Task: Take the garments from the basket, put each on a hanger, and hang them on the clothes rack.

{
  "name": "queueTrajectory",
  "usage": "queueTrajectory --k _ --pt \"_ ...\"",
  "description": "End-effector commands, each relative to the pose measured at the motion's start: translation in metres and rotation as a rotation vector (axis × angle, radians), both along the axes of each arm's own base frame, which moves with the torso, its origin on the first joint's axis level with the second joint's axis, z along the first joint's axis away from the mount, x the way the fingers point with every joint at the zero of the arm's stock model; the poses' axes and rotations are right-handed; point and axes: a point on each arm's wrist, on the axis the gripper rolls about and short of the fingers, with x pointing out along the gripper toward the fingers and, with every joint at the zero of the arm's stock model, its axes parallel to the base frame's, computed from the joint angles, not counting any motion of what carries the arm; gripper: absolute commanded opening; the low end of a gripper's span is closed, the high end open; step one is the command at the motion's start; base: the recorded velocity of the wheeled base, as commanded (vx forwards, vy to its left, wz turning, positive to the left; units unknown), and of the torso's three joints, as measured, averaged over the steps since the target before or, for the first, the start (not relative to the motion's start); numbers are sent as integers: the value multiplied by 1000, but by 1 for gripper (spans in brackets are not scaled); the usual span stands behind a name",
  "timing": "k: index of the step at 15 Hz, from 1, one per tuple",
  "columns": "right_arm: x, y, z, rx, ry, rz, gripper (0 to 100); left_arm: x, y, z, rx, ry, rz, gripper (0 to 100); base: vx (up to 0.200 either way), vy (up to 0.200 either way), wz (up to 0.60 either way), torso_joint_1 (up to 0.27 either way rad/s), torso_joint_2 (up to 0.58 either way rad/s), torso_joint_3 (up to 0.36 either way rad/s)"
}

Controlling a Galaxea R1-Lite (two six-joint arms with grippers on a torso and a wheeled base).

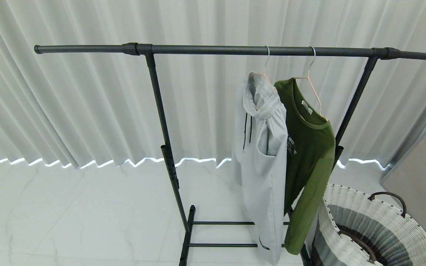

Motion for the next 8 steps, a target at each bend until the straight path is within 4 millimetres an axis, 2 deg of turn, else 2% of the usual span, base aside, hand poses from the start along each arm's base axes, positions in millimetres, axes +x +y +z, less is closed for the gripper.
queueTrajectory --k 1,8 --pt "0 0 0 0 1 0 100 0 0 0 0 -1 0 100 0 0 0 0 0 0" --pt "0 0 0 2 1 0 100 0 0 0 0 -1 0 100 0 0 0 0 0 0"
